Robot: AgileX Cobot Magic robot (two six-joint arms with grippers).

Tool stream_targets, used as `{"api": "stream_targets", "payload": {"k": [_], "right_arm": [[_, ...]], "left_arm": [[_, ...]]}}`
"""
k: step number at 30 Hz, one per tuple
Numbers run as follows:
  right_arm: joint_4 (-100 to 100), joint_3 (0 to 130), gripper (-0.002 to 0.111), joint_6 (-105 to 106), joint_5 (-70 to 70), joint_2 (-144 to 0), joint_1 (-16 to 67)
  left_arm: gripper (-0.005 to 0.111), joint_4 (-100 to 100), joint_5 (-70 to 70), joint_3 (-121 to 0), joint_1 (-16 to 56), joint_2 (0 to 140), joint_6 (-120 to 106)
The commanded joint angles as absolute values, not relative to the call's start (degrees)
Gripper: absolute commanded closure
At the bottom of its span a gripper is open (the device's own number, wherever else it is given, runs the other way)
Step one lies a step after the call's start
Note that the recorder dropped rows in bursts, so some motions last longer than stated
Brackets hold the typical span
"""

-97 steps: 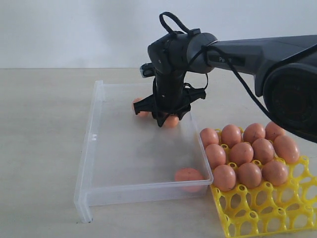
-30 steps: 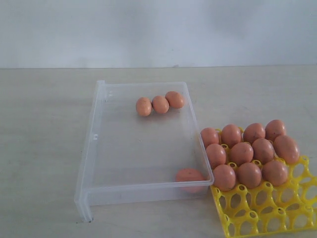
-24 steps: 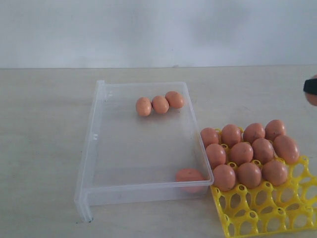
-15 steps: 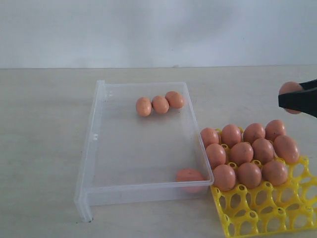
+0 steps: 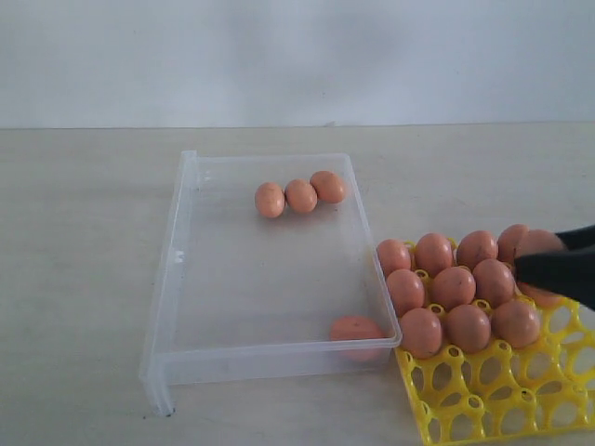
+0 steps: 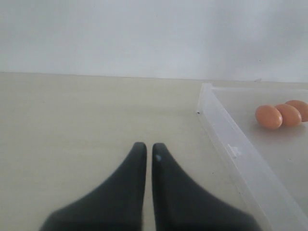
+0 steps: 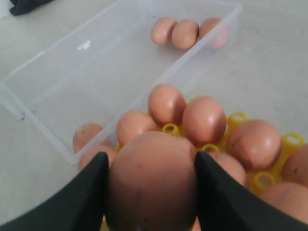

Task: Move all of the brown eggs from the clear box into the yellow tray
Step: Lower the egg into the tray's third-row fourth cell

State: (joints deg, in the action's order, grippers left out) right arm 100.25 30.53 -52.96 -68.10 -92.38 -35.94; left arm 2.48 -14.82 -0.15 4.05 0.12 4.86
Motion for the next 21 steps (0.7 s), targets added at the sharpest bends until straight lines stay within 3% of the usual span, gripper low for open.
{"api": "stream_targets", "payload": {"k": [1,12,16,21], "right_arm": [[99.95,26.42,0.108,-48.39,-62.58,-91.93,-36.14],[99.95,26.93,0.108,-51.18,-59.77,-91.04,-36.14],[99.95,25.58,0.108,-57.39,-46.52,-84.00,-36.14],[99.95,24.73,0.108,-57.63,-44.75,-82.09,-36.14]], "left_arm": [[0.102,2.34,-14.63,0.00,3.85,0.00,4.73],[0.102,2.34,-14.63,0.00,3.85,0.00,4.73],[0.102,2.34,-14.63,0.00,3.85,0.00,4.73],[0.102,2.34,-14.63,0.00,3.85,0.00,4.73]]}}
